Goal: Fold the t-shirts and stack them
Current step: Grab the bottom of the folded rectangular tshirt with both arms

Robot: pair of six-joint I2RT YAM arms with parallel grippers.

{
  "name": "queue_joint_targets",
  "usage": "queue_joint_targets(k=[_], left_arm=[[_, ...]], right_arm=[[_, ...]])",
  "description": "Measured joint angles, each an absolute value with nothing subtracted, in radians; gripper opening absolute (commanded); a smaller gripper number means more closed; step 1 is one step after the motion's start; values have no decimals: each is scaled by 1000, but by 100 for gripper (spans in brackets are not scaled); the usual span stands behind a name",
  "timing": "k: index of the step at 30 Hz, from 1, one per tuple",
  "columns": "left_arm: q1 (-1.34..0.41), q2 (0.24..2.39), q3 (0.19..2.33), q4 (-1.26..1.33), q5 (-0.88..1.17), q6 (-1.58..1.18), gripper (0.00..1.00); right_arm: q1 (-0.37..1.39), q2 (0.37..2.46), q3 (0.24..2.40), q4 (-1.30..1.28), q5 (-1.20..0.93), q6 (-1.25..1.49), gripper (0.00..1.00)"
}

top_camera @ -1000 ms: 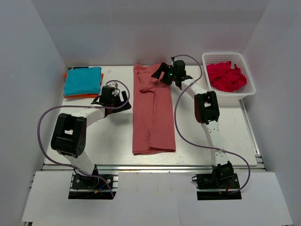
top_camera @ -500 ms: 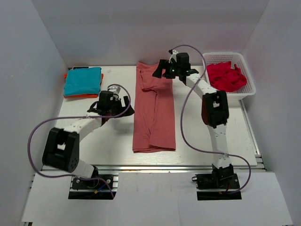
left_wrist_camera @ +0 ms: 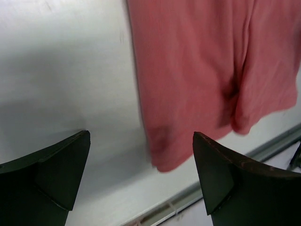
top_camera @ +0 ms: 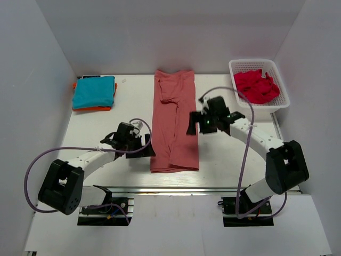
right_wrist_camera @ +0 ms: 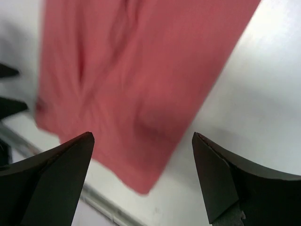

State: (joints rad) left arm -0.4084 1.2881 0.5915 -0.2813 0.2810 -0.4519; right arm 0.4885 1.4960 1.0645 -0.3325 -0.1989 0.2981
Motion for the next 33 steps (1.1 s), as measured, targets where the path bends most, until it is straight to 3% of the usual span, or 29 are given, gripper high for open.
queue_joint_targets(k=[7, 12, 16, 18, 19, 22, 23, 25, 26, 27, 33], left_arm=[[-486, 1225, 515, -322, 364, -495, 100], [-532, 1218, 498, -302, 373, -545, 88], [-567, 1245, 498, -298, 373, -575, 72], [-585, 1268, 501, -285, 373, -588, 63], [-598, 1282, 507, -278, 375, -594, 60], [-619, 1321, 524, -278, 358, -603, 45], [-626, 1330, 528, -278, 354, -607, 35], [-640, 1343, 533, -290, 334, -607, 24], [-643, 1346, 534, -296, 325, -613, 9], [-647, 1346, 535, -304, 312, -613, 0], [-655, 1332, 547, -334, 261, -620, 0]], right_arm=[[587, 1496, 859, -480, -291, 307, 90], [605, 1497, 813, -477, -313, 347, 88], [612, 1492, 767, -466, -324, 385, 67], [613, 1488, 750, -452, -323, 399, 47], [614, 1487, 738, -445, -325, 415, 46], [614, 1488, 723, -422, -319, 420, 14], [614, 1488, 720, -420, -319, 422, 0], [614, 1488, 716, -410, -323, 428, 0], [614, 1488, 714, -406, -324, 428, 0], [614, 1488, 709, -395, -326, 427, 0], [614, 1470, 683, -368, -337, 416, 0]])
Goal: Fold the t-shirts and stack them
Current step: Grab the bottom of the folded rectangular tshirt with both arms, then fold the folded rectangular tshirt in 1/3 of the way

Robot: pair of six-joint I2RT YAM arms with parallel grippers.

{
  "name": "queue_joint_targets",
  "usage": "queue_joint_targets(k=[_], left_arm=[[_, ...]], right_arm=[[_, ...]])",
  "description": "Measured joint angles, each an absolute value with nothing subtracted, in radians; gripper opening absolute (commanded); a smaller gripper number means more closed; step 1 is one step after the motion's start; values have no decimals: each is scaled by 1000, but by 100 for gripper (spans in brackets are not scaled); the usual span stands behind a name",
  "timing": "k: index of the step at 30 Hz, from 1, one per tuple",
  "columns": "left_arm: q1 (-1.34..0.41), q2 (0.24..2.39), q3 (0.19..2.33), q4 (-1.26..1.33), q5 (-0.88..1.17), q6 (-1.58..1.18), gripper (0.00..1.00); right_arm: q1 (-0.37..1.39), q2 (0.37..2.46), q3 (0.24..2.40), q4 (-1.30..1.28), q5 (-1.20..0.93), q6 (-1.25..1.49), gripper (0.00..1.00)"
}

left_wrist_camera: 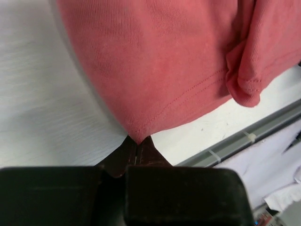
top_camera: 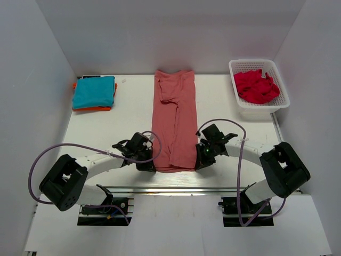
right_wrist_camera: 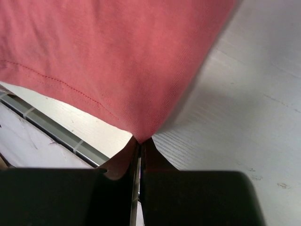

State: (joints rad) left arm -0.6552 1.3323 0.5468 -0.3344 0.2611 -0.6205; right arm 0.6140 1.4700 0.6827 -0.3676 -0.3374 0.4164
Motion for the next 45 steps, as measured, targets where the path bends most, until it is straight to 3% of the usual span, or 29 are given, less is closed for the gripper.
queue_joint_targets(k=[10, 15, 27, 45], left_arm=[[-657, 1262, 567, -310, 227, -553, 0], [-646, 1260, 679, -313, 185, -519, 0], [-597, 1528, 1004, -285, -56, -509, 0], [-472, 1775, 1269, -223, -63, -417, 0]], right_arm=[[614, 1430, 724, -355, -313, 353, 0], [613, 1432, 846, -358, -212, 313, 0], [588, 1611, 1130, -340, 61, 275, 0], [530, 1774, 1350, -256, 155, 249, 0]])
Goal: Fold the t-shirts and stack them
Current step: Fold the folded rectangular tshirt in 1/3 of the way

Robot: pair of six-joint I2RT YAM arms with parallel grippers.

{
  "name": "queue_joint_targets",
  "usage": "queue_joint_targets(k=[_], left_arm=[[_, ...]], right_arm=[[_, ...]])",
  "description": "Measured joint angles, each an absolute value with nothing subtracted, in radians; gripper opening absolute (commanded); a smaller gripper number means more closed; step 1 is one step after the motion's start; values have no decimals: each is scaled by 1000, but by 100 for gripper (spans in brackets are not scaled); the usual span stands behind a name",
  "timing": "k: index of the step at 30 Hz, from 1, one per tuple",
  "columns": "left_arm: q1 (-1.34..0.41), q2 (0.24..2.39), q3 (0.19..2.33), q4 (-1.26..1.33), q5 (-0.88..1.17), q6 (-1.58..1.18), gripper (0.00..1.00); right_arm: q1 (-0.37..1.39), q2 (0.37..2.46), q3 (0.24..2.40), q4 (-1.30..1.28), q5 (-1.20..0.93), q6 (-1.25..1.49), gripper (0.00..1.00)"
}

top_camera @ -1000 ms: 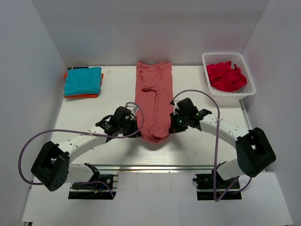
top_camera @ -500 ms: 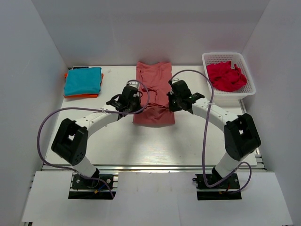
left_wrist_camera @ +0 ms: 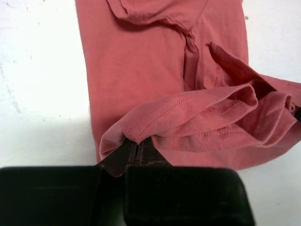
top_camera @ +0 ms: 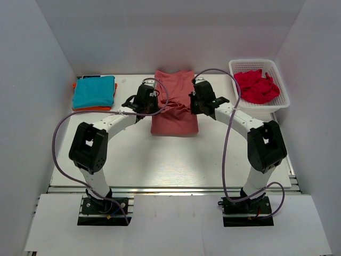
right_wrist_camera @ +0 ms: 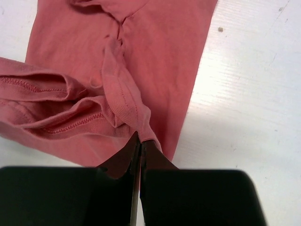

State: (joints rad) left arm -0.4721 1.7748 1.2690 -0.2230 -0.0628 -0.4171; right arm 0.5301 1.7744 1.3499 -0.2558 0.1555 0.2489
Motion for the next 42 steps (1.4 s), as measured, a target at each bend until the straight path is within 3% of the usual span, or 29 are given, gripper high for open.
queue_joint_targets(k=[19, 20, 23, 24, 27, 28, 29, 31, 37, 42], left_arm=[[-424, 2022, 1502, -236, -7, -356, 0], [-419, 2030, 1507, -238, -6, -356, 2], [-411, 2048, 1511, -240, -6, -356, 34], [-407, 2054, 1515, -240, -6, -354, 50], [-400, 2067, 1533, -239, -5, -347, 85], [-398, 2071, 1541, -235, -4, -340, 91], [-394, 2074, 1549, -231, -4, -340, 95], [-390, 2074, 1562, -227, -4, -334, 99], [-380, 2065, 1570, -193, -5, -310, 99], [-376, 2000, 1467, -175, 24, -299, 99]], right_arm=[[465, 2006, 1517, -213, 157, 259, 0], [462, 2020, 1528, -212, 155, 260, 0], [452, 2053, 1550, -211, 138, 261, 2], [448, 2066, 1562, -213, 128, 261, 7], [438, 2108, 1602, -213, 103, 267, 33], [435, 2118, 1613, -213, 99, 270, 52], [430, 2127, 1625, -215, 90, 270, 59], [421, 2140, 1657, -221, 77, 270, 71], [399, 2136, 1728, -219, 45, 263, 90], [395, 2078, 1665, -209, -48, 250, 90]])
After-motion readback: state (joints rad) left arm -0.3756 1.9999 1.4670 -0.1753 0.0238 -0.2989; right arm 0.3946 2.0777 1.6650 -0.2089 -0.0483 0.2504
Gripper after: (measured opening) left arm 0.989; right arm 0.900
